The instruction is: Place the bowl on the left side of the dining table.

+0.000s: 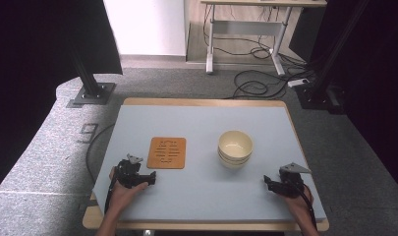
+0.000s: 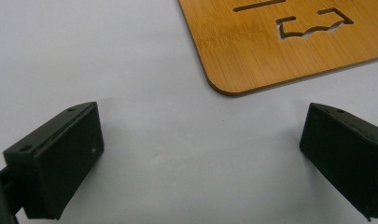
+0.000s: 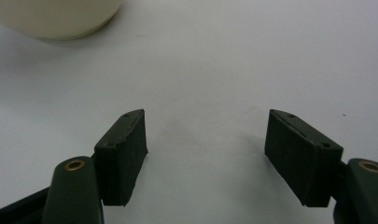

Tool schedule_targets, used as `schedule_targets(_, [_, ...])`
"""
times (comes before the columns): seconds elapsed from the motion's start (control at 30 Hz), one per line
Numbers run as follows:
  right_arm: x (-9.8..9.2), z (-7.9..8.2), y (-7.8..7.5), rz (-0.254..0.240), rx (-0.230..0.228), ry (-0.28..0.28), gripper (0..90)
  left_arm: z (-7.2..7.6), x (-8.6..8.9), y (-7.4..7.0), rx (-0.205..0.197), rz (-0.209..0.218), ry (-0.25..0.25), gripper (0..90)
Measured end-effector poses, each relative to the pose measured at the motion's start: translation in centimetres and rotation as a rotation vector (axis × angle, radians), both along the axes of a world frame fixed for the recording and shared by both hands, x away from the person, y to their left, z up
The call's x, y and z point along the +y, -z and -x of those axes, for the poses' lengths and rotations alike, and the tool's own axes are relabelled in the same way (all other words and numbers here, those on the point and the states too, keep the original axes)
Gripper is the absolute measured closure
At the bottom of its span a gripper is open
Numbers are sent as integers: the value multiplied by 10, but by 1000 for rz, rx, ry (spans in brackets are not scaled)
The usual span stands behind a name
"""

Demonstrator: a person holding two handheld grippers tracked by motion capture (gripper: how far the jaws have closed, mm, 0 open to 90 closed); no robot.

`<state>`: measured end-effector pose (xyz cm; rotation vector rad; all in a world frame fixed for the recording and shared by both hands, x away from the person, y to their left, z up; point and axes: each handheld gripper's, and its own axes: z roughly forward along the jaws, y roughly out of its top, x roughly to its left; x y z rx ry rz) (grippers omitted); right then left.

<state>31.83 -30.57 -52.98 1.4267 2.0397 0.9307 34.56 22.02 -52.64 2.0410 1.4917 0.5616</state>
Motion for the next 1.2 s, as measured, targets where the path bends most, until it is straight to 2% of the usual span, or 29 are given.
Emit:
schedule_targets(0.37, [0,5,-10,-16,-29,-13,285,0,0,0,0,0,0,0])
schedule_targets(0.5, [-2,7,-16,-37,-43,-10,285,0,0,0,-1,0,0,0])
schedule_targets(0.87, [-2,9,-23,-30,-59,-20,288,0,0,0,-1,0,0,0])
schedule_targets(1.2, [2,11,-38,-56,-100,-38,284,0,0,0,-2,0,-1,0])
